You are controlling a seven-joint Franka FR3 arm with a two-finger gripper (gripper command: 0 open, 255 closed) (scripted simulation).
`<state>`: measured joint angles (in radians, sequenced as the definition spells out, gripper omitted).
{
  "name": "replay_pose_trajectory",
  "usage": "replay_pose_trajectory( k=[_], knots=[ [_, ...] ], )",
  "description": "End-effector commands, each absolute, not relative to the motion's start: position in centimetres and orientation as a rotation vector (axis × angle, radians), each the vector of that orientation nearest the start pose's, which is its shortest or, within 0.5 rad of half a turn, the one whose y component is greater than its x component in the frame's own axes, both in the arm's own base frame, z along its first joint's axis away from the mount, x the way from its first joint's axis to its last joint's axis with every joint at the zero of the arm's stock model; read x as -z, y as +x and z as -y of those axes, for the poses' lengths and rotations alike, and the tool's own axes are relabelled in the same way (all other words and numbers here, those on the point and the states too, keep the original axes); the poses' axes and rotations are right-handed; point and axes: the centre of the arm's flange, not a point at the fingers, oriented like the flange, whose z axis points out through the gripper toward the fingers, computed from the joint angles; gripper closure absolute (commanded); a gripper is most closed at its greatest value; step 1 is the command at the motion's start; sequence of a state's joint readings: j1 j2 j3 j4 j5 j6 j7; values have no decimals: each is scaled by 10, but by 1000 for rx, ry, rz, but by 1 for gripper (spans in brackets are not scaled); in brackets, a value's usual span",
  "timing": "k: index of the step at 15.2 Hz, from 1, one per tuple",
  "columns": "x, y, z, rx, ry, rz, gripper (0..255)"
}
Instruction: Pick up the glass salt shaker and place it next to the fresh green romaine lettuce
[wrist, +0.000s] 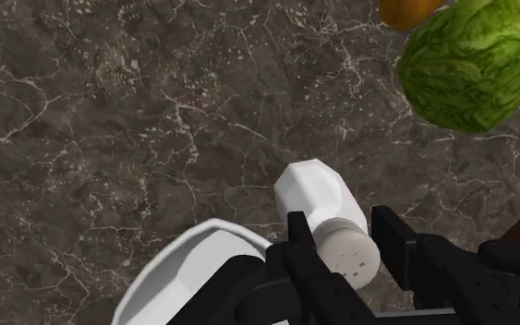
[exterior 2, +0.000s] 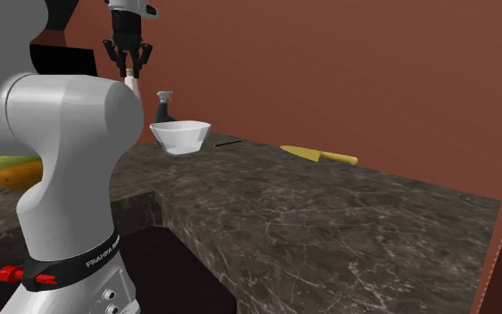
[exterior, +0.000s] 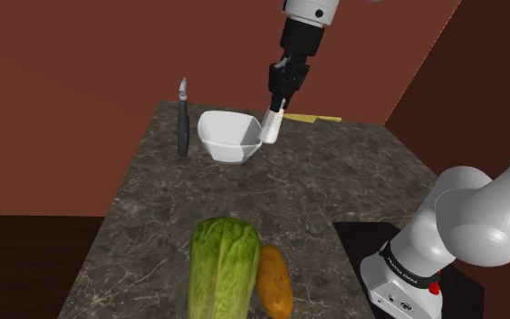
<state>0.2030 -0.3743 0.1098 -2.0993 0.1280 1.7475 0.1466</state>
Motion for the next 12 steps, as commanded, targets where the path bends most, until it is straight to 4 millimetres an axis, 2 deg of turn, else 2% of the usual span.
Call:
replay_pose_trajectory(
  k=[1, 12],
  knots=[
    [-571, 417, -183, 2, -3045, 208, 255],
    [-571, 409, -328, 2, -3045, 208, 255]
  ],
)
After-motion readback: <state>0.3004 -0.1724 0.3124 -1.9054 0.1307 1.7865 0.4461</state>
